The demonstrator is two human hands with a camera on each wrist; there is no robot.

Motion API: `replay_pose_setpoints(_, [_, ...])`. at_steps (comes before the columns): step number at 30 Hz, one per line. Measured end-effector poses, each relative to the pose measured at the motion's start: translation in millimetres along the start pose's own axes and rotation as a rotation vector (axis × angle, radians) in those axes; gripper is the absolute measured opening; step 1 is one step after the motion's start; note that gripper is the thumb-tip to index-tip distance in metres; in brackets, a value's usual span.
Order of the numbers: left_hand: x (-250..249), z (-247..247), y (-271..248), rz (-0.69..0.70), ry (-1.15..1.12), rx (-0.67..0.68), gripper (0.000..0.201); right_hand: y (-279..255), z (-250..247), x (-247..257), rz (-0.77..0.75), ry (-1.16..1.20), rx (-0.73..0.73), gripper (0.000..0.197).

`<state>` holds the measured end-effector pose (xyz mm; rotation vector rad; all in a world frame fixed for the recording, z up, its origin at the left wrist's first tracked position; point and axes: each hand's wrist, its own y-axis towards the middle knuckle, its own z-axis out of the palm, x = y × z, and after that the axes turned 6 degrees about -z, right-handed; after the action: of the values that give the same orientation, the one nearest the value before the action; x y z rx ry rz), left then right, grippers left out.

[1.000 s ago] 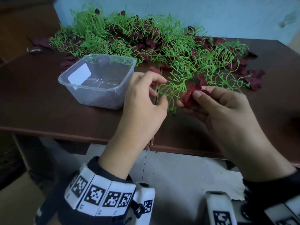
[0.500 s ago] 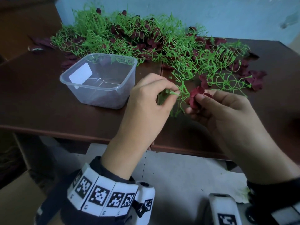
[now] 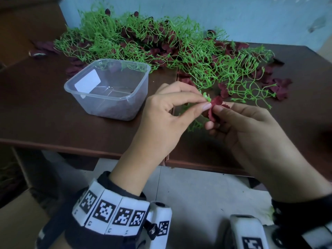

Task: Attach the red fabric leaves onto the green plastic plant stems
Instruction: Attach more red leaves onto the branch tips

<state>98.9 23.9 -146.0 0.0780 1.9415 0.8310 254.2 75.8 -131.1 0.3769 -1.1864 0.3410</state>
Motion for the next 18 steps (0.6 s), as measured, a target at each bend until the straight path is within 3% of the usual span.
replay_pose_setpoints(11, [-5.0, 0.1, -1.5, -0.042, 0.004, -0.062, 0.006, -1.5, 1.3, -2.1, -0.01, -0.077, 0.051, 0.014])
replay_pose_setpoints(18, [5.4, -0.7, -2.0, -0.093, -0.01, -0.055, 0.006, -3.1, 2.1, 4.3, -0.105, -0.006, -0.034, 0.016])
